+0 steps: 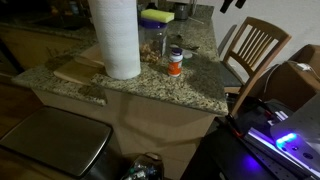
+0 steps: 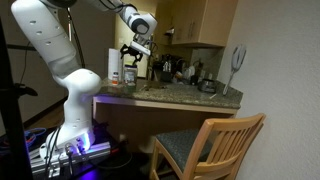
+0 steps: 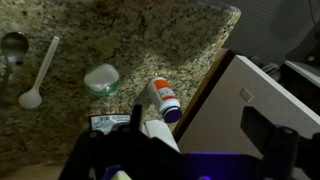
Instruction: Move the green object backwards
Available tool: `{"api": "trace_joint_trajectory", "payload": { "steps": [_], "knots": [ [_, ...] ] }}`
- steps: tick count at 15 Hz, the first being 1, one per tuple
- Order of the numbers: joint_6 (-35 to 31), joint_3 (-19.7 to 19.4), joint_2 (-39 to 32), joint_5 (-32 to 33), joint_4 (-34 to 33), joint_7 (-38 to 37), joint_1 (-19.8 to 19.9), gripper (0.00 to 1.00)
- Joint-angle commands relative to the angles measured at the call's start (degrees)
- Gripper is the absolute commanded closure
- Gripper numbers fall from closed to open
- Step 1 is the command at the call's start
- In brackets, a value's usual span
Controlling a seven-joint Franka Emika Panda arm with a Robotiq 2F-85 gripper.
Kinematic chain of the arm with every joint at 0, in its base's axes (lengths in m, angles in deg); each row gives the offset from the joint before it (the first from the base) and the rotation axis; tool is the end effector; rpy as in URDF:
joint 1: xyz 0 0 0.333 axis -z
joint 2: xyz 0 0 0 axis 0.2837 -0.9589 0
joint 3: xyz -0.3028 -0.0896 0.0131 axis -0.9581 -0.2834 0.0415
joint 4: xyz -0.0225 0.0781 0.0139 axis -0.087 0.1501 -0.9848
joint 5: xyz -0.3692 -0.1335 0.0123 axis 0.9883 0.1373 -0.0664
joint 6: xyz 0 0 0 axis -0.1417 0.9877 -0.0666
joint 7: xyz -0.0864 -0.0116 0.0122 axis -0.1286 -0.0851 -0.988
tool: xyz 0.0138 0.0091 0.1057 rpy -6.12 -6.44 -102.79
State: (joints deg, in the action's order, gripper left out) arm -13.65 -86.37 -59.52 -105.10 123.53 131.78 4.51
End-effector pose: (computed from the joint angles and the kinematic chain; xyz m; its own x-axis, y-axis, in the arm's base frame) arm 0.3922 0.0785 0.5347 0.4688 0.7890 0.3971 0.8761 -0.3579 -0.3231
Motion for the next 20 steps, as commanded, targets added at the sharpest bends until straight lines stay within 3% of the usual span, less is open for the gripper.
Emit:
{"api": "trace_joint_trajectory", "payload": {
  "steps": [1,4,5,8,14,15,18,19,20],
  "knots": [
    [0.4,1.0,0.1,-0.5,0.3,0.5,1.1,0.00],
    [0.1,0.2,-2.7,0.2,-1.3,-2.4,2.9,0.00],
    [8.6,-0.8,8.7,3.8,2.0,-5.0,5.0,0.00],
    [18.0,-1.4,13.5,9.0,1.3,-5.9,6.9,0.00],
    [43.2,-4.3,31.6,19.0,-3.2,-4.4,6.5,0.00],
    [39.1,-3.8,27.1,16.8,-1.9,-5.5,5.7,0.00],
    [43.4,-4.0,32.5,18.2,-3.3,-6.9,5.2,0.00],
    [36.0,-2.0,27.3,19.4,0.7,-7.9,5.4,0.00],
    [34.5,-1.3,26.7,19.9,1.1,-9.6,5.4,0.00]
  ]
}}
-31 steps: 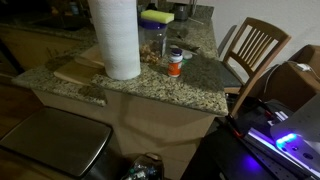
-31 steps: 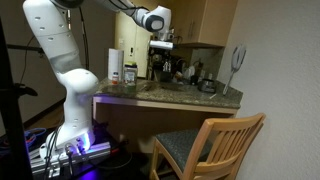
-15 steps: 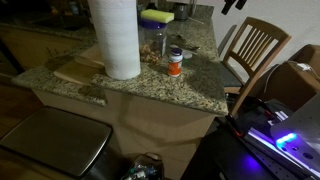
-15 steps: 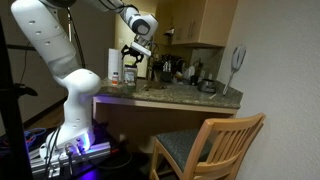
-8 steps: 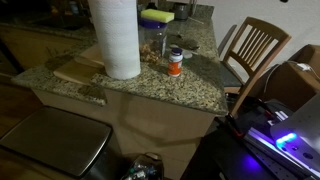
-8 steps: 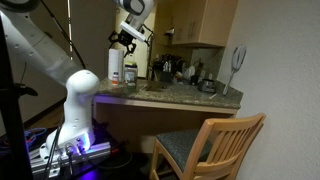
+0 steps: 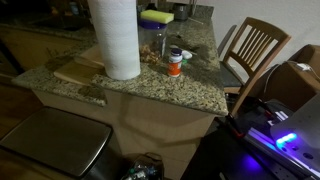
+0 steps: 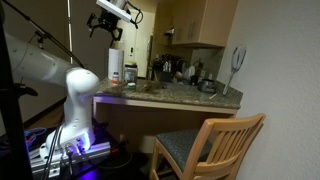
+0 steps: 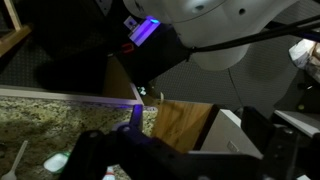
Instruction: Move the green object backwards
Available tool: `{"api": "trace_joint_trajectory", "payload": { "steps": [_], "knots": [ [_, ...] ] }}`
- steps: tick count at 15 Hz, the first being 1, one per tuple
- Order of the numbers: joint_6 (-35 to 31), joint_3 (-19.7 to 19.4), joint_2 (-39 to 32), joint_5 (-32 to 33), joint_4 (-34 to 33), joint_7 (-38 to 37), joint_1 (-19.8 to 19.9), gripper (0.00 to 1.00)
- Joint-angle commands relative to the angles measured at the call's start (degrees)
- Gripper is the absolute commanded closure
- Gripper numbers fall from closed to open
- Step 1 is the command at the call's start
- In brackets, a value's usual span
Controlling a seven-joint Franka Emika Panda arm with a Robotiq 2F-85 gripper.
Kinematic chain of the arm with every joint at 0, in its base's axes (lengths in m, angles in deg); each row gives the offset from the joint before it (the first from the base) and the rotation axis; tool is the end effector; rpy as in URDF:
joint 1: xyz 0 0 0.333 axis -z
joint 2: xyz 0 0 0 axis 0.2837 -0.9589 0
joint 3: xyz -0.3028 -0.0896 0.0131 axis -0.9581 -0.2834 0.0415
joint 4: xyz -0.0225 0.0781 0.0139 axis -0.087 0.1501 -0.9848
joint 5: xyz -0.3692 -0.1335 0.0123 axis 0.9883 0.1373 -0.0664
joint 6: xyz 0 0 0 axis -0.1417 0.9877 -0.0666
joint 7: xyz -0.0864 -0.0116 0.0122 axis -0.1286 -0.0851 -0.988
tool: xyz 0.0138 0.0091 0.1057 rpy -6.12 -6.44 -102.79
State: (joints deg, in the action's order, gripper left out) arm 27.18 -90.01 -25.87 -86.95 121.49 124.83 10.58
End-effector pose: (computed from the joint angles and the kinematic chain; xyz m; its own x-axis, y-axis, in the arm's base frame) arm 0.1576 -0.0208 0.6538 0.4798 0.8612 0.1679 0.8572 -0.4193 -0.2990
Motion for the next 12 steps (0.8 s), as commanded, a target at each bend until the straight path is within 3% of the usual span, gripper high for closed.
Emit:
{"api": "trace_joint_trajectory", "payload": {
  "steps": [1,7,10,11,12],
  "knots": [
    [-9.3,3.2,-8.5,2.3,4.2,-4.1,-0.9,0.00],
    [-29.4,7.7,-27.6,0.7,6.1,-9.0,-3.6,0.00],
    [-38.2,8.0,-39.9,-2.1,3.4,-6.3,-5.9,0.00],
    [-35.5,8.2,-32.2,-0.6,6.5,-8.0,-4.7,0.00],
    [-36.6,8.5,-35.0,-0.9,6.2,-7.8,-4.9,0.00]
  ]
}}
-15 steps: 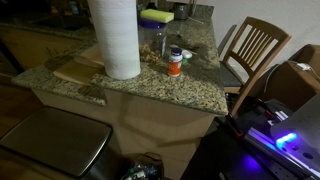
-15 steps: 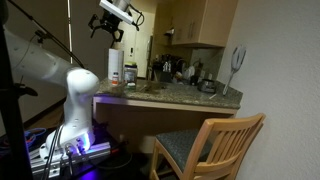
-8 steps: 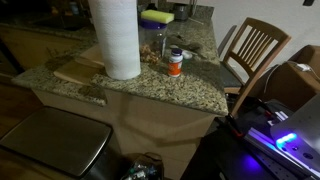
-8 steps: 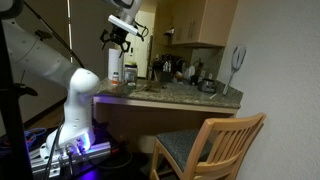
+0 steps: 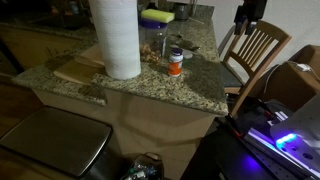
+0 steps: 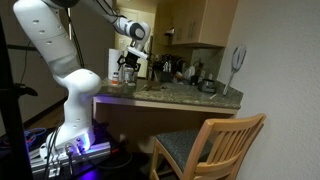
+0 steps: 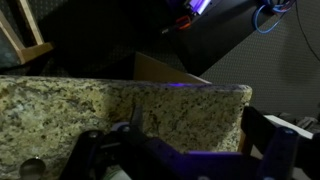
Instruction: Move the green object backwards
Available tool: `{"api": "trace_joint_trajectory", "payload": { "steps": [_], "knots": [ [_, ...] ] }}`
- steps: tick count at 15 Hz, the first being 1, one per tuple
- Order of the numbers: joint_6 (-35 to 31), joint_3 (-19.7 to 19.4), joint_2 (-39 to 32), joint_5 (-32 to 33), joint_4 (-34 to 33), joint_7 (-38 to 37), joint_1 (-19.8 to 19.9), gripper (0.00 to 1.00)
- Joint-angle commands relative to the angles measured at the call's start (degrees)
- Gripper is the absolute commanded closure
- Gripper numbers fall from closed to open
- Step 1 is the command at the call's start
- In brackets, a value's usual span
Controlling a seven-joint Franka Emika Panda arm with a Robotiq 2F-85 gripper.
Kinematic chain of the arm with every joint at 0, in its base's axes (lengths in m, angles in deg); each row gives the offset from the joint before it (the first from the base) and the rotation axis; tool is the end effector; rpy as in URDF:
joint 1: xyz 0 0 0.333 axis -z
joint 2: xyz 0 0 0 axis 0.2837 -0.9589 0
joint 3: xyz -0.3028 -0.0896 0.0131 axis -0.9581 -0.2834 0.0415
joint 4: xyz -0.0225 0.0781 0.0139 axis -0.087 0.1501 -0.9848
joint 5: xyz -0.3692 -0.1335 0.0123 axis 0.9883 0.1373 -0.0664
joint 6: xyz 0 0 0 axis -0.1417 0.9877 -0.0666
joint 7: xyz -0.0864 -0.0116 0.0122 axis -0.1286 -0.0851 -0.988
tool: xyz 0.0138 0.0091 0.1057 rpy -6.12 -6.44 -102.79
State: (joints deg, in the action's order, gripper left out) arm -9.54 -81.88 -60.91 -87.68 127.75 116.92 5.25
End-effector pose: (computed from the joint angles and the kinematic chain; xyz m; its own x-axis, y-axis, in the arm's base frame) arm 0.3719 0.0810 0.4768 0.5626 0.8262 -0.0281 0.7805 -0.5421 -0.3114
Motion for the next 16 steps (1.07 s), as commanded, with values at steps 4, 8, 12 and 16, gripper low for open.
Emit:
{"api": "trace_joint_trajectory", "payload": {
  "steps": [4,8,12,16],
  "knots": [
    [0.4,0.1,0.7,-0.2,-0.2,0.7,0.2,0.00],
    [-9.4,-0.2,1.6,-2.7,2.1,4.3,-0.4,0.00],
    [-15.2,-0.3,1.4,-2.2,3.0,8.0,-0.7,0.00],
    [-12.6,0.0,1.1,-2.1,1.7,8.7,-0.4,0.00]
  ]
}}
